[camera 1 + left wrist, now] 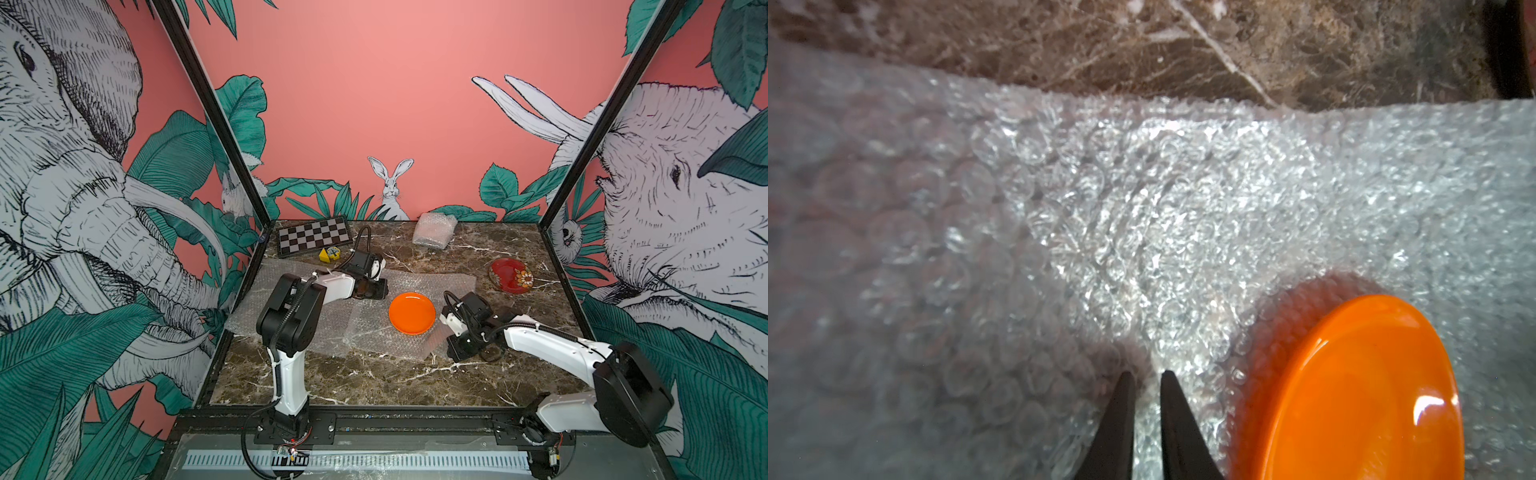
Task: Unpack dinner plates from bubble wrap
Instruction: Unwrap the bubble wrap at the center of the board.
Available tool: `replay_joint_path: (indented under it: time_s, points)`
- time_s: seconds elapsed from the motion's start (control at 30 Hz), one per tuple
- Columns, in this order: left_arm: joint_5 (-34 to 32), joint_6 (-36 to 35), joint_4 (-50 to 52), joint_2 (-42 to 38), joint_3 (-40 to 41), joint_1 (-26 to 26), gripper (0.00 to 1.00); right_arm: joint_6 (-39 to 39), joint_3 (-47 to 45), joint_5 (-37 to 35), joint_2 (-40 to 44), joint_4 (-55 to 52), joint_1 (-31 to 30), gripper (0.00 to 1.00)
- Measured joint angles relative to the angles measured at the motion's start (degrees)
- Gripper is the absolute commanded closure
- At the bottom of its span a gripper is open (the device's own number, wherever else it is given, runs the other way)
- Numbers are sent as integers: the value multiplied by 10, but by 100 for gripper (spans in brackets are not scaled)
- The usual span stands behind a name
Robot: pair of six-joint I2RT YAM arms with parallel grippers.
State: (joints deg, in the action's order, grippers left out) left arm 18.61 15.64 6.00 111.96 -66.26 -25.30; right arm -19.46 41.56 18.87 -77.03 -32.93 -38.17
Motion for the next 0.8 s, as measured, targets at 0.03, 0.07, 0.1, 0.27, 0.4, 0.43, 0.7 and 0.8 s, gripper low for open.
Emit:
replay_joint_path:
  time_s: [0.03,0.07,0.1,0.27,0.4,0.43,0.7,0.8]
  points:
    - [0,0,0,0,0,0,83,-4,-6,-1,3,-2,-1,100]
    - [0,0,0,0,0,0,83,-7,-11,-2,4,-3,-2,100]
    - [0,0,0,0,0,0,83,-10,-15,-3,5,-6,-2,100]
    - [0,0,0,0,0,0,83,-15,-20,-31,7,-25,-3,74]
    - [1,0,0,0,0,0,83,-16,-12,-72,23,-49,-5,59]
    - [2,0,0,0,0,0,83,-18,-9,-83,30,-56,-5,58]
    - [5,0,0,0,0,0,83,-23,24,-174,84,-72,-5,54]
    - [6,0,0,0,0,0,83,-22,24,-164,83,-55,-5,54]
